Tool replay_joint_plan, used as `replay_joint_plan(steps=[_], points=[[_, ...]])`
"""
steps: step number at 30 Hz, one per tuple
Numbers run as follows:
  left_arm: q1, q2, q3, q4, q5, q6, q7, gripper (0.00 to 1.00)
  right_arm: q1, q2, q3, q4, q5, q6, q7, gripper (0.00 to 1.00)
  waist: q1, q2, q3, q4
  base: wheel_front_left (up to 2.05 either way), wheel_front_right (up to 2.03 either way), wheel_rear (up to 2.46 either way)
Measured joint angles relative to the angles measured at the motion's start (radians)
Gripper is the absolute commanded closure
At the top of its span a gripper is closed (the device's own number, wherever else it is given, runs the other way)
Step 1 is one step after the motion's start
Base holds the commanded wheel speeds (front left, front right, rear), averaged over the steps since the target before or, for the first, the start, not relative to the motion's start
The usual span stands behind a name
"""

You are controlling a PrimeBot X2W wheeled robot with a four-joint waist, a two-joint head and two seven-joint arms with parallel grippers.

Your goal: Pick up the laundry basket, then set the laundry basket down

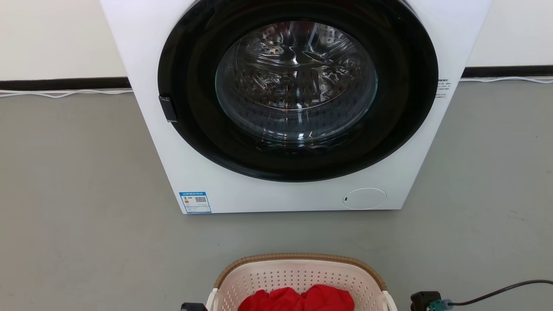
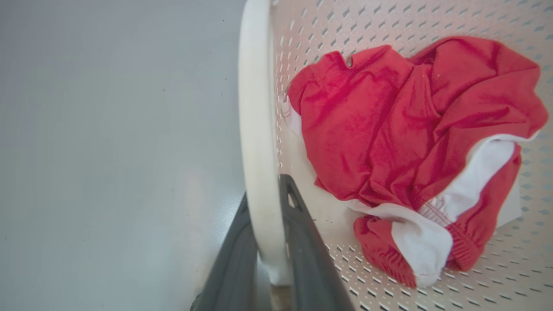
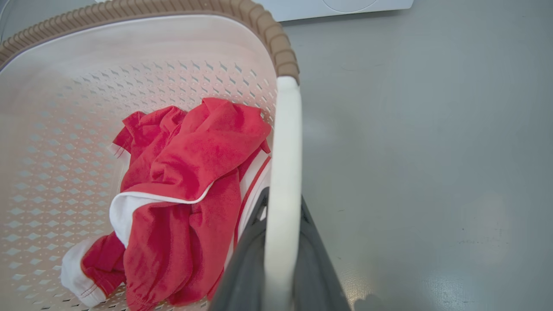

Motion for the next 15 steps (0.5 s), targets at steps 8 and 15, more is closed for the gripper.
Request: replay_joint_plan(steps=[8,15], points=[[-0.002,0.000,-0.011,0.001,-0.008,0.002,0.000,1.00,-0.003,0.000,0.023,0.003,0.024,0.000,-0.004,1.00,0.0001,0.0000,0.007,-0.002,0.00,0.00,0.00],[-0.005,0.000,-0.016,0.002,-0.015,0.002,-0.003,1.00,-0.005,0.001,0.046,0.008,0.053,0.000,-0.010,1.00,0.0000,0.0000,0.016,-0.002,0.00,0.00,0.00]])
